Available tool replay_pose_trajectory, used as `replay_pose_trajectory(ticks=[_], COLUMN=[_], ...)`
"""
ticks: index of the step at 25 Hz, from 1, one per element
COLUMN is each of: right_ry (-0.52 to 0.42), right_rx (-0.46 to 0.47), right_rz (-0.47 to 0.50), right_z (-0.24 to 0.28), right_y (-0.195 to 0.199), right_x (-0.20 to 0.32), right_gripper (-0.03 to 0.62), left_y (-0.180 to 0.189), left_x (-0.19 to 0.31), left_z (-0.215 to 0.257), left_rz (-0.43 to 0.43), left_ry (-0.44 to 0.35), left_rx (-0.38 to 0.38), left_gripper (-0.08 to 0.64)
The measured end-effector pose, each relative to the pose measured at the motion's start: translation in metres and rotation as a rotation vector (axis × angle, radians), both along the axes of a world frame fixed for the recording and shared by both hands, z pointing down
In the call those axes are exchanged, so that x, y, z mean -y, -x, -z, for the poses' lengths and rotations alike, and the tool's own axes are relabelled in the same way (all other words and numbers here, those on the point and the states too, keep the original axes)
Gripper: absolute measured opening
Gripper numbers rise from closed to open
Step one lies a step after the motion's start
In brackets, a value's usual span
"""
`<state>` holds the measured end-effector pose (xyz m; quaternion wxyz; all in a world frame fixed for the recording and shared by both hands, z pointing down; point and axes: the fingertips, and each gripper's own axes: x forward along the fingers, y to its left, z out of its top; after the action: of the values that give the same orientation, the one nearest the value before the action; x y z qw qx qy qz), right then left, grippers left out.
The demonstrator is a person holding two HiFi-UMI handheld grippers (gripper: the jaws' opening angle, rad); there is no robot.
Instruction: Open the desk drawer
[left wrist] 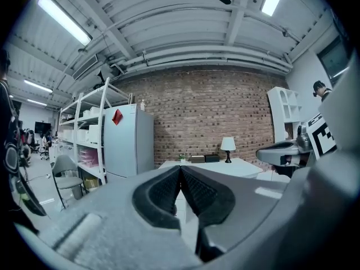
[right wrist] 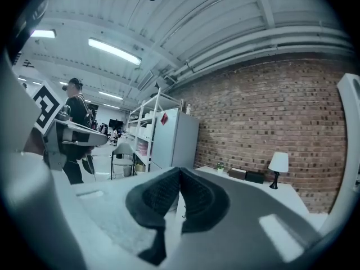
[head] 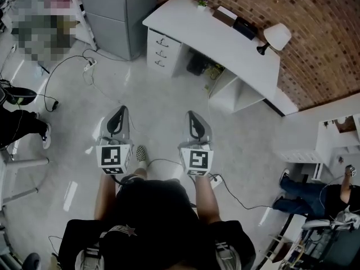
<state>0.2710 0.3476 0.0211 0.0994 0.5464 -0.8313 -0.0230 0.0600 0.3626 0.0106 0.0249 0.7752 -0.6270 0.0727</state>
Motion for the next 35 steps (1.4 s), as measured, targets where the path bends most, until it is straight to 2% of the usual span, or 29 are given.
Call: replay_pose_trajectory(ticks=[7,14,23,35], right_ry=[0.018,0.022,0.019,0.013], right_rx=[-0.004,0.000,-0.009,-0.007], right_rz=[-0.065,-0.113,-0.119,-0.107], right_z=[-0.008,-0.014,-0.019,-0.026], right_y=[0.030,0.055,0.075,0.081], right_x=[0.076,0.130,0.162,0.224], right_gripper=[0.006,0.006,0.006,0.006], left_y=[0.027,0.052,0.064,0.080], left_x=[0.088,0.150,0.187,0.239], left_z=[-0.008,-0.015,-0.017,-0.023], left_rz=[-0.071,-0.123,-0.144,-0.106], left_ry=[0.016,0.020,0.008,-0.001], left_rx=[-0.001,0.007,-0.007,-0.013], left_gripper=[0.011,0.011,0.011,0.011])
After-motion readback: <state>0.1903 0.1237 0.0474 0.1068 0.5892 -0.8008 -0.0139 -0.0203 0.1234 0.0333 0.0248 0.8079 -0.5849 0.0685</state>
